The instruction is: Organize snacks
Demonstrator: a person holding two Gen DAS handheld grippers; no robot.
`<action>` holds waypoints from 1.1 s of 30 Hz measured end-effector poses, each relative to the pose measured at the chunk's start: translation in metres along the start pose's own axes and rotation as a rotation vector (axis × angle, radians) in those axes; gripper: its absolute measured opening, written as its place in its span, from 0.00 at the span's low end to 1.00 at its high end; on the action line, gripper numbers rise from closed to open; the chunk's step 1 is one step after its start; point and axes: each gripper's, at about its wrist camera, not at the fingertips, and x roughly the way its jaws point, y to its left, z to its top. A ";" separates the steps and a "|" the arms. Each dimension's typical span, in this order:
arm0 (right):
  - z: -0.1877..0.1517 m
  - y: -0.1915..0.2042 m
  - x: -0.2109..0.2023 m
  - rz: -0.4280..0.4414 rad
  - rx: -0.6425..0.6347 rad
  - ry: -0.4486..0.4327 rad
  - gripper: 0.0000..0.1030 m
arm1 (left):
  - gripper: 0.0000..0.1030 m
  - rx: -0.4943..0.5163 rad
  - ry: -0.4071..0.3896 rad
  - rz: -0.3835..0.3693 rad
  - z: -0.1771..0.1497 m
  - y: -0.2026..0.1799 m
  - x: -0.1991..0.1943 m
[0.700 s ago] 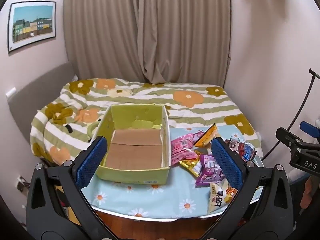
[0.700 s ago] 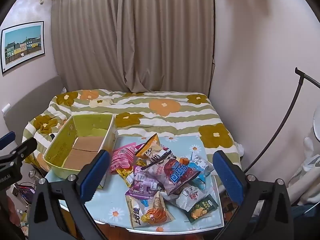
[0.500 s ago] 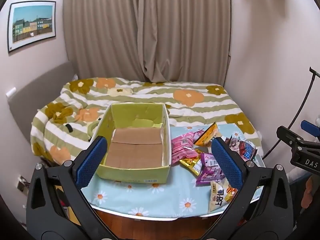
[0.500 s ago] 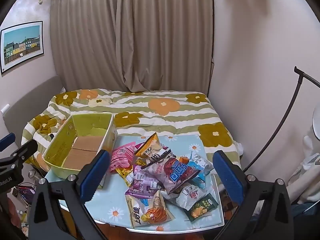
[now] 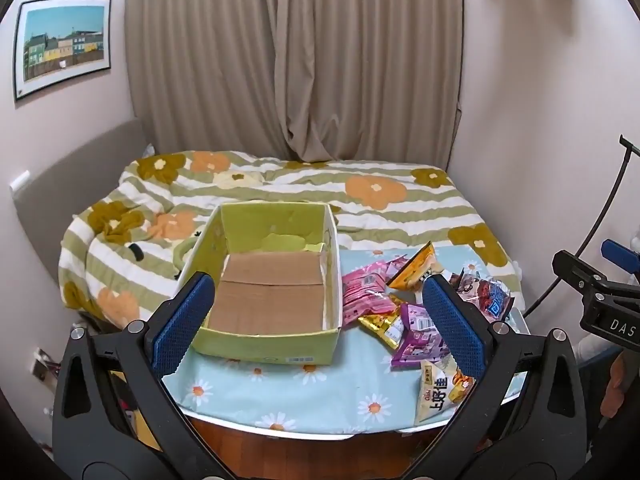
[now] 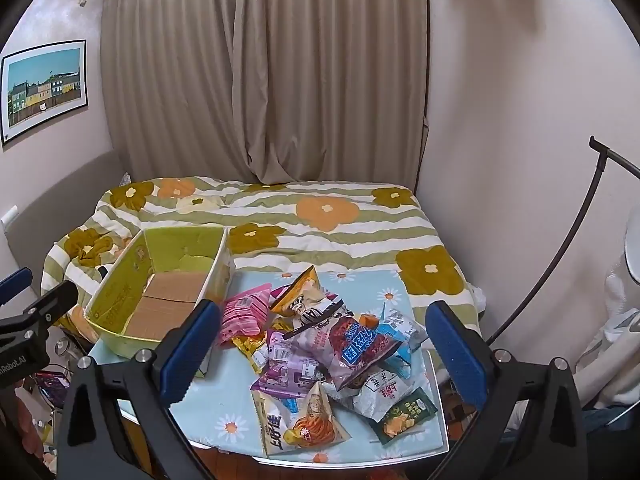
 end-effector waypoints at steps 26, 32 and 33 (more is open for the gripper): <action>-0.007 0.010 0.010 -0.009 -0.004 0.009 0.99 | 1.00 -0.004 0.005 0.005 0.001 0.003 0.003; -0.007 0.010 0.010 -0.008 -0.004 0.011 0.99 | 1.00 -0.003 0.005 0.006 0.000 0.002 0.003; -0.007 0.010 0.010 -0.008 -0.003 0.011 0.99 | 1.00 -0.003 0.005 0.005 0.000 0.002 0.003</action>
